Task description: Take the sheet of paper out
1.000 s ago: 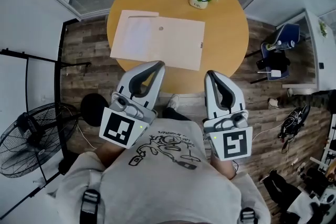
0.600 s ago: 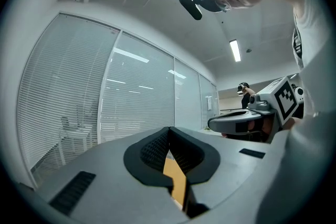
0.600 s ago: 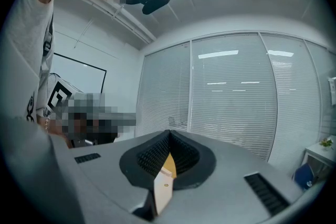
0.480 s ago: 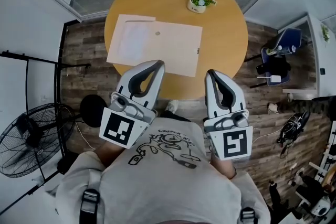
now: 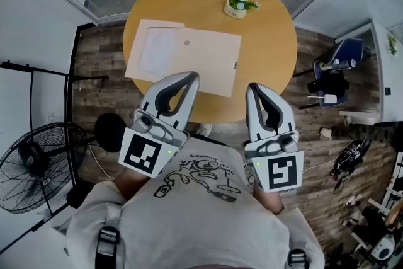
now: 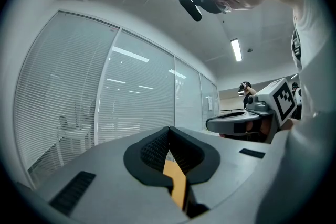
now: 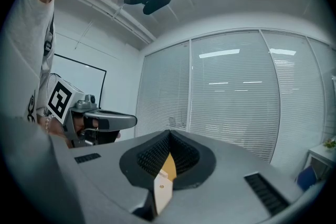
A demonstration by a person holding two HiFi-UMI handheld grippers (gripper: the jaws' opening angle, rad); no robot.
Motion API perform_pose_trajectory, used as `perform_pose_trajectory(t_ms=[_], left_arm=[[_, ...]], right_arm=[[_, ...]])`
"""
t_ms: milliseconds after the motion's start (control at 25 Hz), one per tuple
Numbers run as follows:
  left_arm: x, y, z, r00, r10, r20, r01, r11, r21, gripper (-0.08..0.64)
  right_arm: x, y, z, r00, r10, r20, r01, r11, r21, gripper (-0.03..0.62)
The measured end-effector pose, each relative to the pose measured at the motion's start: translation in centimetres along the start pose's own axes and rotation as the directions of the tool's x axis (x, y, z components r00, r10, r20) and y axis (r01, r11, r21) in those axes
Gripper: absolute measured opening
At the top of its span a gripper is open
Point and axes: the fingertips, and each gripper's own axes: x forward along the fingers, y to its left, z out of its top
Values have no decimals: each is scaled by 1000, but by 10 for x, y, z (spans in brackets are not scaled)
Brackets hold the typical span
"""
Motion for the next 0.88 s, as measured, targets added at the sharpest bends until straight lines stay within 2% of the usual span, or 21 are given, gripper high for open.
perform_pose_trajectory(t_ms=[600,880], left_arm=[[7,12,-1,1000,5,4,-5,1000,-15,20],[14,34,3,1000,-5,3,5,1000,-18,20]], right_arm=[[15,-3,-2,1000,6,-6,-6,1000,-1,8],[38,4,2,1000,4,-13,-4,1000,-3,8]])
